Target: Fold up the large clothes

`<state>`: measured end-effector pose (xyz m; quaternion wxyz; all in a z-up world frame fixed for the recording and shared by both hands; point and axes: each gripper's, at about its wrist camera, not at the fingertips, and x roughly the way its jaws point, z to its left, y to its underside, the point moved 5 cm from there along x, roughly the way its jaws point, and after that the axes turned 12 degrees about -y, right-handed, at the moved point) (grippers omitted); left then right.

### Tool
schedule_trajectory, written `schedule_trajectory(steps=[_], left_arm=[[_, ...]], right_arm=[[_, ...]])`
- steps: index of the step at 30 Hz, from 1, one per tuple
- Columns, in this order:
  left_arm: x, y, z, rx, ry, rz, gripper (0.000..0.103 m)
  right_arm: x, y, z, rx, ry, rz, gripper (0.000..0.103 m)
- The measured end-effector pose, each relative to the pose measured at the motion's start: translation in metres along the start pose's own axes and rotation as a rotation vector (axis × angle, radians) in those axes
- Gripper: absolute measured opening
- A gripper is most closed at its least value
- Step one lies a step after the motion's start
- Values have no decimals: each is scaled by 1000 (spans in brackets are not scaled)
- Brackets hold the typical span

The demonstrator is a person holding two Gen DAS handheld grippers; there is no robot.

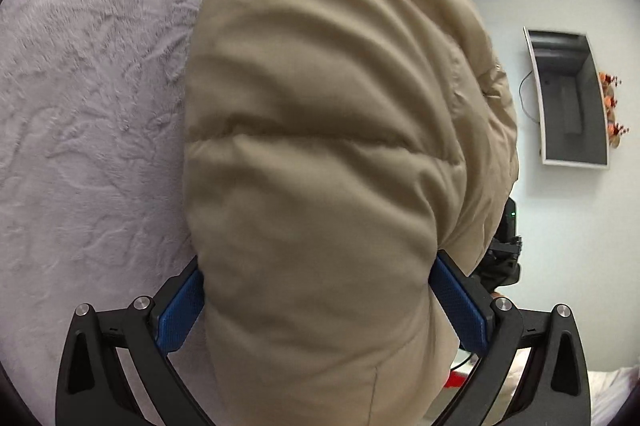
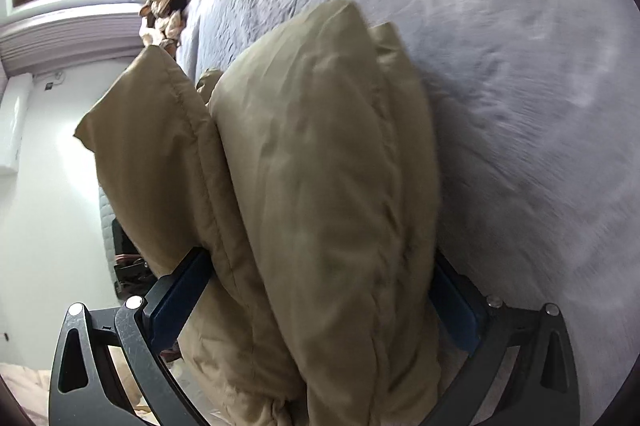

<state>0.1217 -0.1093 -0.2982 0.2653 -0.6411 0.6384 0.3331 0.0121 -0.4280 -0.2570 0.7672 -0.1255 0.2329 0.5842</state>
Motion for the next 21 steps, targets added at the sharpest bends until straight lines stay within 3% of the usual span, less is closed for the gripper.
schedule_trajectory(steps=[5,9,11,13,16,21], left_arm=[[15,1,-5,-44,4,2,103],[16,4,-21,-39,-32,-22,103],[11,7,-27,-25,-50,-48,95],[3,10,-36,-1,-50,-77,87],[-11,18,-47,32,-36,-110,82],[-44,25,-58,82,-17,-168,82]], right_arm=[[21,-12,-4,35,-79,19,103],[31,-13,-8,81,-80,5,103],[32,-11,-6,96,-88,3,97],[29,-8,-1,85,-95,-2,77],[21,-1,11,50,-99,-19,63],[19,11,44,-23,-116,-47,60]])
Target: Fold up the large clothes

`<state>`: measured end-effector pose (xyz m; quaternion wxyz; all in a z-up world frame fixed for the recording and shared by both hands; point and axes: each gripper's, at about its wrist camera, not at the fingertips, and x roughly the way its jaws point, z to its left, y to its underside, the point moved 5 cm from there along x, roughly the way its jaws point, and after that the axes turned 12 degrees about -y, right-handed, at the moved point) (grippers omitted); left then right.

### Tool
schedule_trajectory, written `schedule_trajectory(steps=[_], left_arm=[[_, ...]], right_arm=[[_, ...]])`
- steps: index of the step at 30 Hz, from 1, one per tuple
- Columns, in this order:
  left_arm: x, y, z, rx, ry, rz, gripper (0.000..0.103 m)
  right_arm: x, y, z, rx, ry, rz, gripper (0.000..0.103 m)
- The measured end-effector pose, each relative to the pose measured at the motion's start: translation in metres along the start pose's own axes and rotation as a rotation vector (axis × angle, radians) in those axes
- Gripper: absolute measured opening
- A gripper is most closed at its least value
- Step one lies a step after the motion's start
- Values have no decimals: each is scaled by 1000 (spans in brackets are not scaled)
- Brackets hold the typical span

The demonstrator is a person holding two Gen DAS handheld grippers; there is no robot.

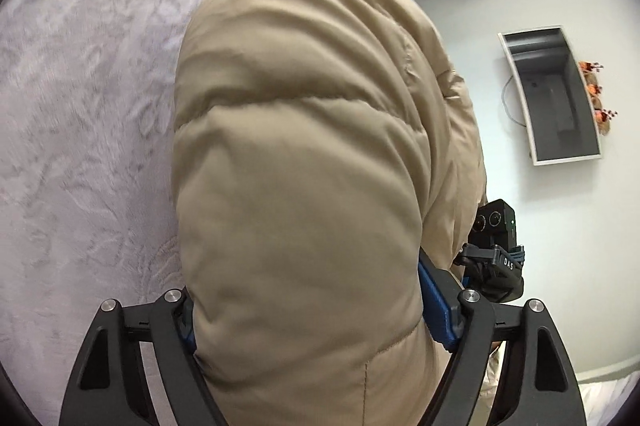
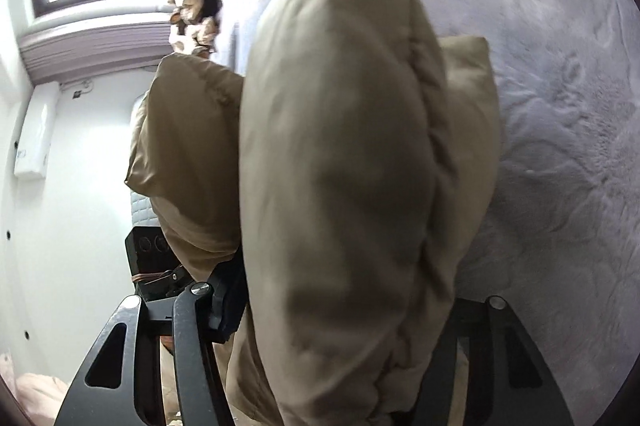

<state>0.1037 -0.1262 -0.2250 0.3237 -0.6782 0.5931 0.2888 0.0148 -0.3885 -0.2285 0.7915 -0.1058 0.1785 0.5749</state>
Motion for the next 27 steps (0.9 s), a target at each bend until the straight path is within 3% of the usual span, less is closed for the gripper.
schedule_trajectory(steps=[9,18,24,27], left_arm=[[-82,-33,29,22,32,-96,82],[-148,-87,115,15,-31,-123,82],[-142,-108,173,-49,-73,-122,82],[-109,-105,207,-127,-119,-79,89]], right_arm=[[42,9,68,-104,-37,-24,60],[165,13,112,-131,-67,-25,61],[236,1,108,-120,-64,12,61],[260,-2,83,-81,9,41,61]])
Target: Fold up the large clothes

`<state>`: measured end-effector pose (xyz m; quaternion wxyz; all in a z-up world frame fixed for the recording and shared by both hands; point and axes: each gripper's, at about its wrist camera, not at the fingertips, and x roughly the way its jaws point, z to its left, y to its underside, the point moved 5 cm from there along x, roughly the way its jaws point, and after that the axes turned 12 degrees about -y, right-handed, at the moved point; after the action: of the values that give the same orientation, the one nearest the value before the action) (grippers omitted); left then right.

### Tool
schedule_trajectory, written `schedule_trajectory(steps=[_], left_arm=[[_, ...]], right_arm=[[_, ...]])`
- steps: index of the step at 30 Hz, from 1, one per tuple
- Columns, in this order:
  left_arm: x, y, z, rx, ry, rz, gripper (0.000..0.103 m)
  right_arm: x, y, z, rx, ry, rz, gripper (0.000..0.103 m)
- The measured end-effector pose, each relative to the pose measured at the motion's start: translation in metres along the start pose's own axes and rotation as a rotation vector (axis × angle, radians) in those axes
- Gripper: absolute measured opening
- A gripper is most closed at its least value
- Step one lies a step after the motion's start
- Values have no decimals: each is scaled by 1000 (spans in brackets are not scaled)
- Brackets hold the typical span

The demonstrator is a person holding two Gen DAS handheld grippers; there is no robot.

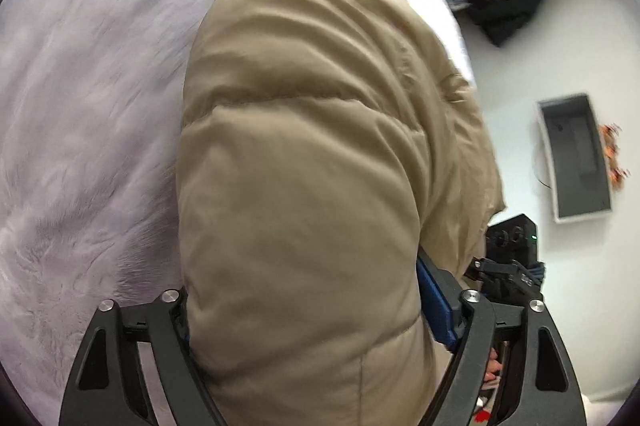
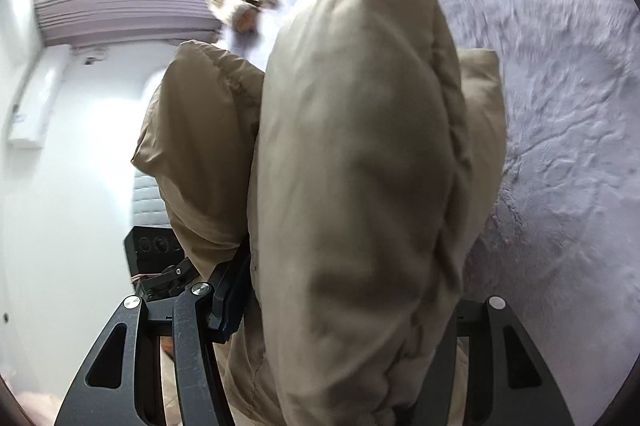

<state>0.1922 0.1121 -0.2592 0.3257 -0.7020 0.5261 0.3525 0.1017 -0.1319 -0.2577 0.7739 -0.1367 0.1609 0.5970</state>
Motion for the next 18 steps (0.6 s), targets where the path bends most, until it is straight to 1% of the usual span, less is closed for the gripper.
schedule_trajectory(steps=[1,2,4,6,8,10,12,13,15,16,18], left_arm=[[6,1,4,-18,0,1,92],[10,4,8,-35,5,0,94],[10,11,7,-51,5,-1,94],[5,15,2,-34,-35,-12,94],[-5,15,-1,-18,-87,-29,94],[-19,17,-8,-11,-141,-72,94],[-37,19,-17,-10,-176,-126,94],[-46,18,-14,-13,-187,-148,94],[-62,24,-17,-12,-210,-191,94],[-68,25,-24,-8,-222,-204,94],[-87,29,-26,18,-249,-237,94]], right_arm=[[14,-6,-5,19,26,9,61],[18,-5,-14,36,47,11,61],[22,-5,-27,81,50,-1,66],[26,-3,-26,96,58,-13,68],[22,0,-22,80,93,-5,69],[12,0,-12,61,146,3,71],[0,1,-3,34,195,-1,71],[-9,3,3,16,227,-9,71],[-28,9,14,-10,275,-35,71],[-34,15,20,-16,295,-49,71],[-52,22,31,-41,333,-87,70]])
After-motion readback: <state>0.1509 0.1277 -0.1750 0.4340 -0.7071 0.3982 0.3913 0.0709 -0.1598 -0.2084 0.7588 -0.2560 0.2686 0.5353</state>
